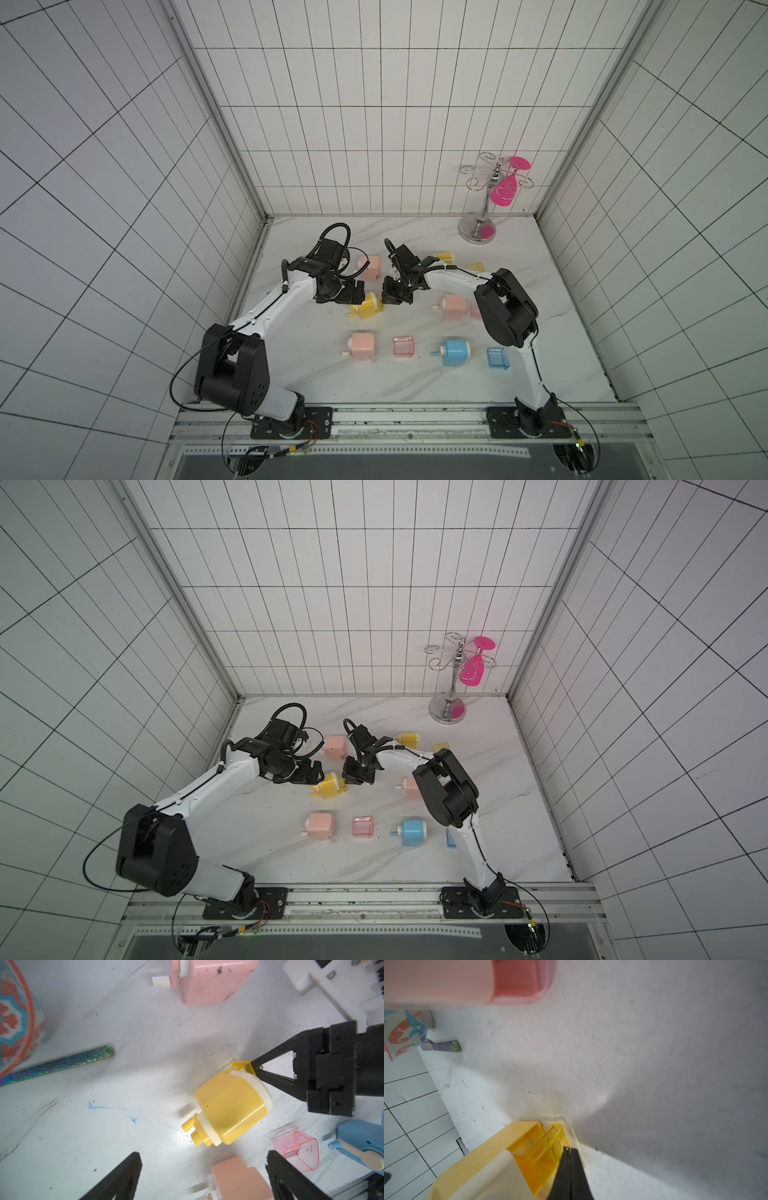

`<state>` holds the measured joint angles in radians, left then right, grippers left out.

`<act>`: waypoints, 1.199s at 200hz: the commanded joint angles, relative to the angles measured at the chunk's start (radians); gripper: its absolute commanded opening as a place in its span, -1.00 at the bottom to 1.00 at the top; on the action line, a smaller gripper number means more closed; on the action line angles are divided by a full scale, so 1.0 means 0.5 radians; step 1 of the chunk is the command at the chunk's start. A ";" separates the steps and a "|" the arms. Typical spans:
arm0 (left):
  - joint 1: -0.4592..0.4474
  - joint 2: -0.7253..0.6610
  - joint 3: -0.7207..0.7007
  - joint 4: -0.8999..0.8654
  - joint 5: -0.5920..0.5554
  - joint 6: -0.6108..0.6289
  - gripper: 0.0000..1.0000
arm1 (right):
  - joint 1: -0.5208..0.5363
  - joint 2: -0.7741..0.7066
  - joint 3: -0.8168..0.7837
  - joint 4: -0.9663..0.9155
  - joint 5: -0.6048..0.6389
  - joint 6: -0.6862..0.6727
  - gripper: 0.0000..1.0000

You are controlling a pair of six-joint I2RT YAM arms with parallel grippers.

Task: Put the tray back into the pencil sharpener
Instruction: Close the container of the pencil sharpener.

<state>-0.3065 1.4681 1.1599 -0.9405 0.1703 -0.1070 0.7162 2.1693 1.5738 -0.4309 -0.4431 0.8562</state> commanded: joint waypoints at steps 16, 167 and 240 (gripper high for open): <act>-0.166 -0.149 0.116 0.014 -0.295 0.598 0.92 | -0.005 -0.015 -0.008 -0.069 -0.004 0.018 -1.00; -0.301 -0.095 -0.265 0.437 -0.218 1.809 0.83 | -0.044 0.006 -0.047 0.054 -0.154 -0.016 -1.00; -0.301 0.162 -0.210 0.442 -0.343 1.916 0.78 | -0.061 0.006 -0.061 0.095 -0.203 -0.013 -0.99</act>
<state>-0.4572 1.5150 1.0214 -0.7372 0.0162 0.7963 0.6933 2.1693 1.5738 -0.3973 -0.5171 0.8410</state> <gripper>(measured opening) 0.895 0.047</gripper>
